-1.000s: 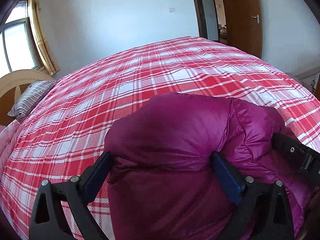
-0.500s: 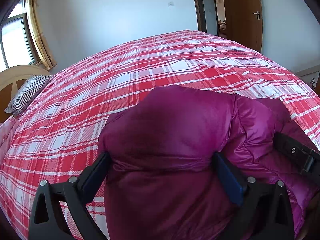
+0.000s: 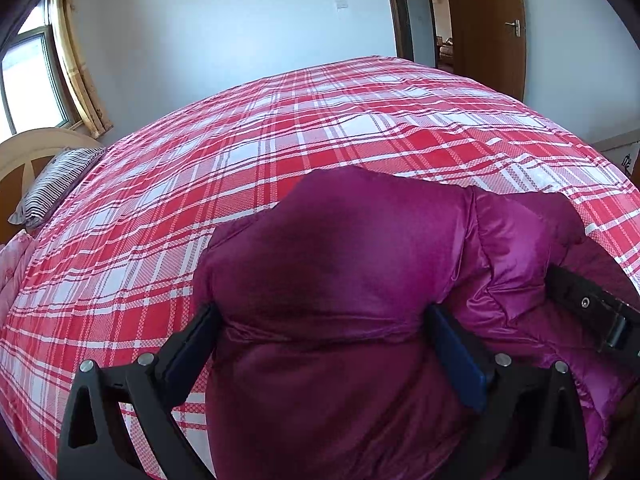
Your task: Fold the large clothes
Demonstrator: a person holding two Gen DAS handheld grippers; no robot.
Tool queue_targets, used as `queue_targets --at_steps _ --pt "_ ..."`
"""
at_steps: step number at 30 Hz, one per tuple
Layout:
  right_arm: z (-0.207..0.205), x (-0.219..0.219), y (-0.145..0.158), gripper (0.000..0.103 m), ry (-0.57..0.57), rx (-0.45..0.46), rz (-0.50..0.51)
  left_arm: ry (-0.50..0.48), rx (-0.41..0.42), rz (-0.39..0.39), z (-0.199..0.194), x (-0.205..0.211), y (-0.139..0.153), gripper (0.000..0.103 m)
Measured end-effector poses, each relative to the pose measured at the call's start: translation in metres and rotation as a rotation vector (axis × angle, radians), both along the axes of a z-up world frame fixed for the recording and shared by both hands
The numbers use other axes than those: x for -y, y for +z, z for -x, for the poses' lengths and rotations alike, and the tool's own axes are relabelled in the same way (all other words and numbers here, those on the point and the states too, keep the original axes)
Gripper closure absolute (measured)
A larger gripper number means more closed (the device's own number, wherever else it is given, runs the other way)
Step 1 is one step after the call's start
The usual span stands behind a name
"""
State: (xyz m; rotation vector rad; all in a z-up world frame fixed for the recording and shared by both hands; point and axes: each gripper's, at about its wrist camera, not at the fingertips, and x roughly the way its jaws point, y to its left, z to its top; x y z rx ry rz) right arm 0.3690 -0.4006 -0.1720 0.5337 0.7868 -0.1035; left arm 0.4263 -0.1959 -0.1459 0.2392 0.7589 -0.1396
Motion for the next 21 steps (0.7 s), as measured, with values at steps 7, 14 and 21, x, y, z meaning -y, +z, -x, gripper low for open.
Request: queue_targets --at_steps 7,14,21 --pt "-0.0038 -0.0009 -0.0011 0.022 0.009 -0.012 0.005 0.0 -0.01 0.004 -0.0012 -0.0007 -0.0017 0.001" --pt "-0.0068 -0.0027 -0.0019 0.021 0.017 -0.03 0.024 0.0 -0.02 0.017 -0.0027 -0.0026 -0.0027 0.001" --pt "-0.0067 -0.0026 -0.0029 0.02 0.021 -0.036 0.03 0.001 -0.022 0.011 -0.0027 -0.0013 -0.0032 0.001"
